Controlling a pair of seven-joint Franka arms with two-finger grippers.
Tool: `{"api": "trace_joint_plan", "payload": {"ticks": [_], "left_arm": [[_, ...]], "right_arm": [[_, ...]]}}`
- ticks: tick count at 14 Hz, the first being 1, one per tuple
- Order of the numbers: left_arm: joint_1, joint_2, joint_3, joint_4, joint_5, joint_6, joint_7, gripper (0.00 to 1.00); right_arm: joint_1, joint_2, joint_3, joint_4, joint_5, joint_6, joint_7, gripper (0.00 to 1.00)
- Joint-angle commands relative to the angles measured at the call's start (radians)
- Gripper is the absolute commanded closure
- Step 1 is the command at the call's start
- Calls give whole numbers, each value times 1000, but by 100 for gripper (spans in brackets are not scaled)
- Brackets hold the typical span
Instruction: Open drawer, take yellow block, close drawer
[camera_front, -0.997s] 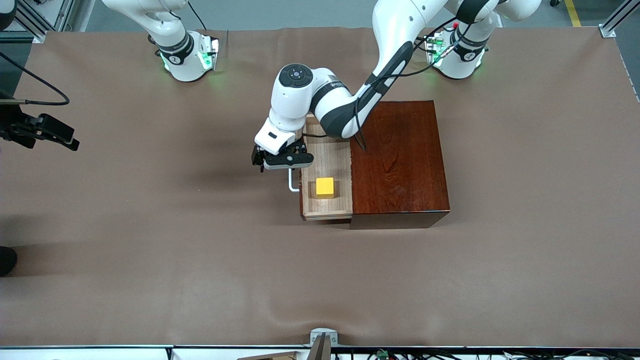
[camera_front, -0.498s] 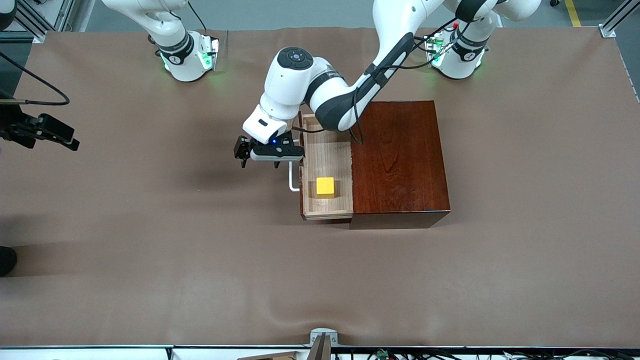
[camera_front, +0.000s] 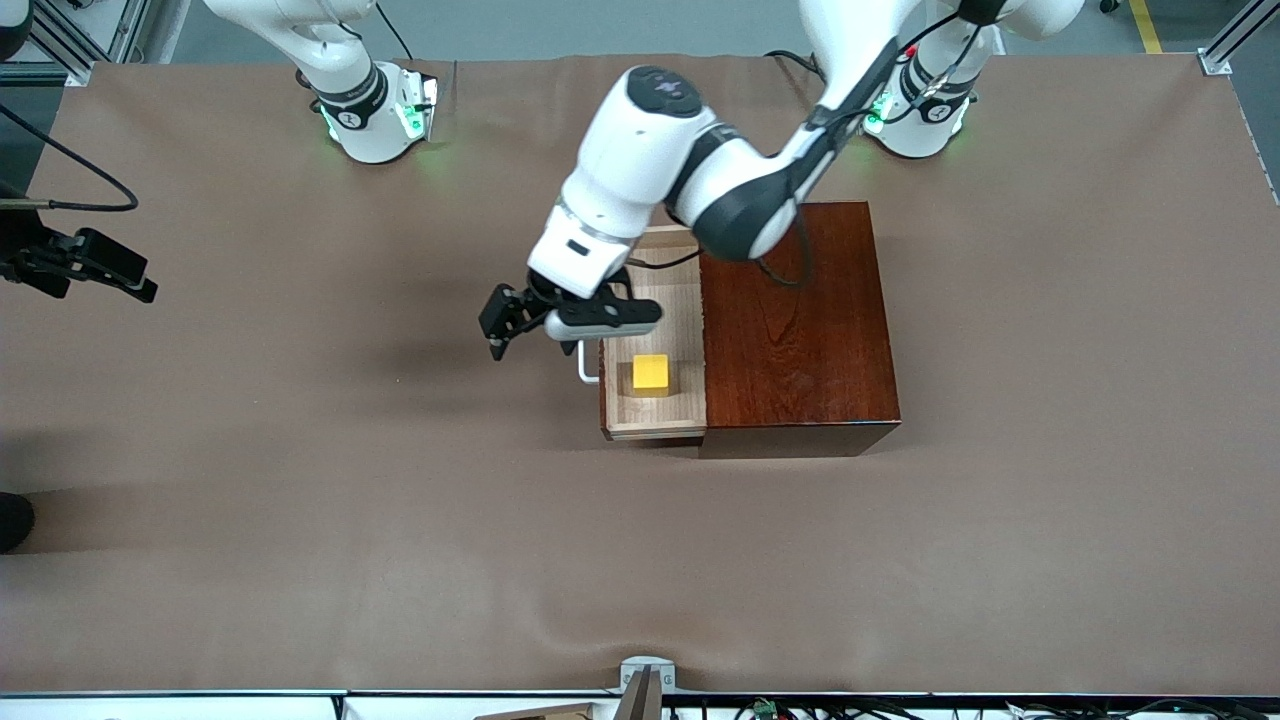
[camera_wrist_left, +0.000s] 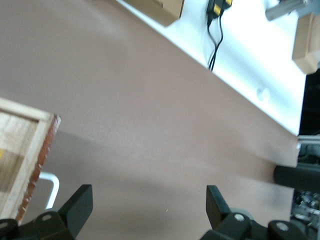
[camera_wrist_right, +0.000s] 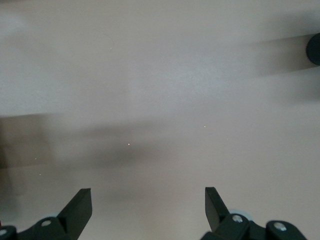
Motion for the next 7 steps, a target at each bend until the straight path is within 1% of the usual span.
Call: {"api": "trace_joint_plan", "payload": {"ticks": [1, 3, 5, 7], "left_arm": [[38, -54, -2, -31, -31, -15, -9, 0], [70, -78, -2, -31, -37, -67, -6, 0], [96, -91, -3, -31, -37, -131, -3, 0], [127, -106, -5, -37, -37, -173, 1, 0]], "right_arm": [[-7, -5, 3, 2, 10, 0, 2, 0], [2, -3, 1, 2, 10, 0, 8, 0], [10, 18, 7, 2, 15, 3, 12, 0], [54, 34, 4, 0, 23, 14, 16, 0]]}}
